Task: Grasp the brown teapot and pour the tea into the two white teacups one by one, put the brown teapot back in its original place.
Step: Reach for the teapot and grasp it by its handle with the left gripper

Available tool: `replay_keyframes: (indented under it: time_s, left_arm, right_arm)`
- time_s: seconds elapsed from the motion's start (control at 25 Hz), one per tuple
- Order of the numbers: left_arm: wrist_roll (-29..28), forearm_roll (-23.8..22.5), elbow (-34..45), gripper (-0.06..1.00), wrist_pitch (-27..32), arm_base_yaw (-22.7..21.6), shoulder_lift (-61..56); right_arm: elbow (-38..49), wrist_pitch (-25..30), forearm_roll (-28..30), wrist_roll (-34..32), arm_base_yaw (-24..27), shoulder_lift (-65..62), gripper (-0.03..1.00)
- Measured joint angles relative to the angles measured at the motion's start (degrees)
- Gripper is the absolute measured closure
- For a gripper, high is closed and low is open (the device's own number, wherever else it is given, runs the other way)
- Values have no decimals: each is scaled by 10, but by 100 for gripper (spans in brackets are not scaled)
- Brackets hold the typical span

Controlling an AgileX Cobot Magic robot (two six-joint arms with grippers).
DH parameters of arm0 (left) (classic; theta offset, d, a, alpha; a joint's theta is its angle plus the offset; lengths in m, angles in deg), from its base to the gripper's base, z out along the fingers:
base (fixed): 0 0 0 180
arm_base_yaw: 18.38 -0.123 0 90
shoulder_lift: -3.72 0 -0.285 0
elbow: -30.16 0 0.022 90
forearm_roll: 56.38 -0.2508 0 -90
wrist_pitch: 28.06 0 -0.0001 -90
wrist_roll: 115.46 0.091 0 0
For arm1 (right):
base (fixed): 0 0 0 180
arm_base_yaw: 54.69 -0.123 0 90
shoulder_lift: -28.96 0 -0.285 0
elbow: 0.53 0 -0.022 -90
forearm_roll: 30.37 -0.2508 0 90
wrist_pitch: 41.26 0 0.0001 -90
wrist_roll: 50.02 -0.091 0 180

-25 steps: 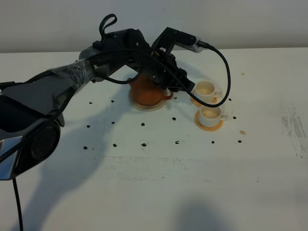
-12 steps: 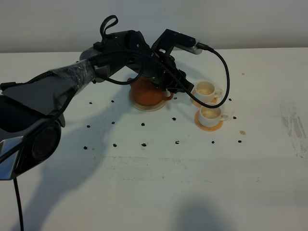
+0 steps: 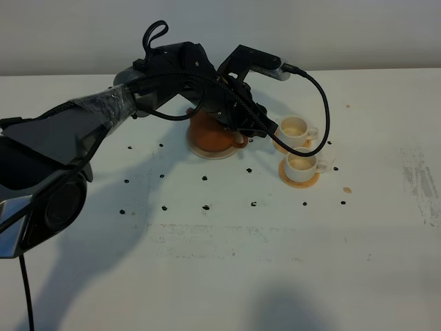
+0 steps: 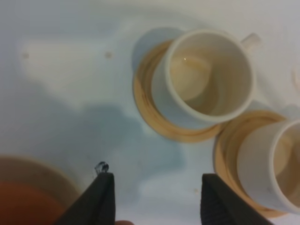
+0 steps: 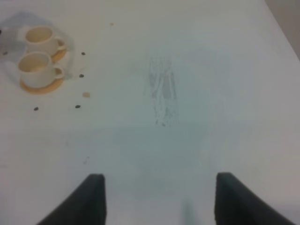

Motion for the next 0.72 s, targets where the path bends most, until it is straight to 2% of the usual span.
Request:
replay_keyframes:
  time_s: [0.72]
  left_arm:
    - [-1,2,0,54,56,-16,-7]
  right_arm:
    - [0,0,0,0,0,0,48]
